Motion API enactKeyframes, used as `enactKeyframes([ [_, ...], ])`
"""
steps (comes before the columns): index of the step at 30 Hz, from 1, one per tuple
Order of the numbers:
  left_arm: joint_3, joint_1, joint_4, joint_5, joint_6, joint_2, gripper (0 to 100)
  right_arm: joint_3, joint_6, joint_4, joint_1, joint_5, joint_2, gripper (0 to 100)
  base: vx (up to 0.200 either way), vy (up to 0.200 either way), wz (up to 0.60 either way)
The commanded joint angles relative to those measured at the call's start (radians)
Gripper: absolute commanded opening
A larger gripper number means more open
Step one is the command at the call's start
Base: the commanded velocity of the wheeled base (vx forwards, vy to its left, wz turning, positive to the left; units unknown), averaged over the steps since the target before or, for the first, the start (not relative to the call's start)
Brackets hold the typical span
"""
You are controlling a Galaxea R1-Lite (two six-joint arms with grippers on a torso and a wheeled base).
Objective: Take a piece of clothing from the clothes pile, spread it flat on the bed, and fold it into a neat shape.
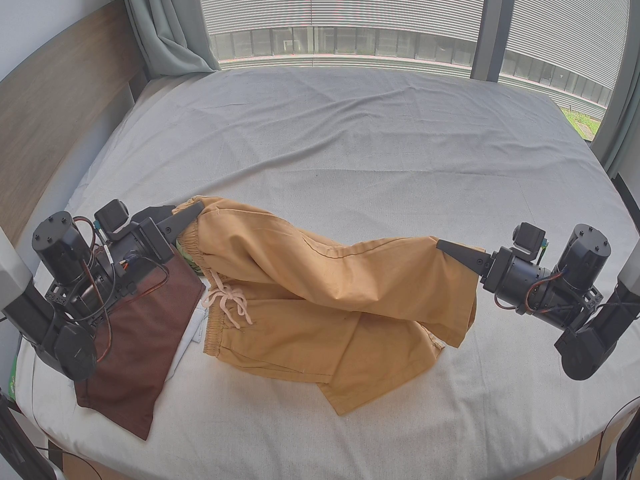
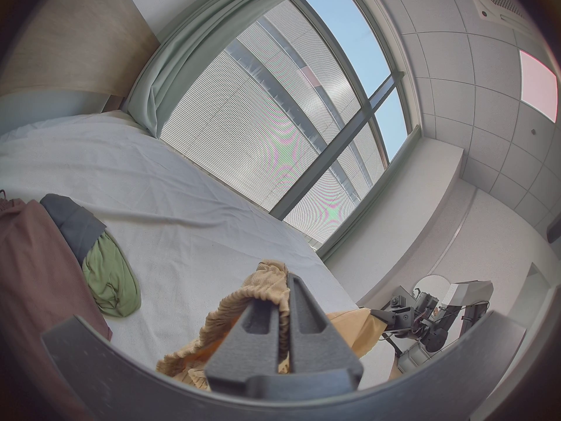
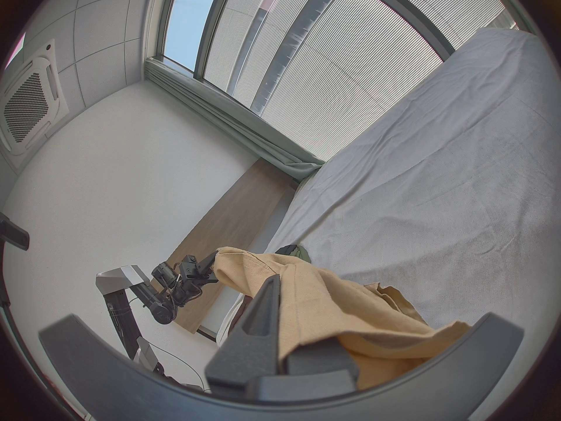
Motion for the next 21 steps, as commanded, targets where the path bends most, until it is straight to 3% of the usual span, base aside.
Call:
enactKeyframes([
  [1, -0.007, 0.034, -0.001, -0.019, -0.001, 0.008, 0, -0.009, 0.001, -0.001, -0.017, -0.001, -0.003, 0, 0.0, 0.0, 0.0],
  [21, -0.047, 0.102, 0.001, -0.024, -0.016, 0.043, 0, -0.029, 0.026, -0.001, -0.074, 0.001, -0.003, 0, 0.0, 0.0, 0.0],
])
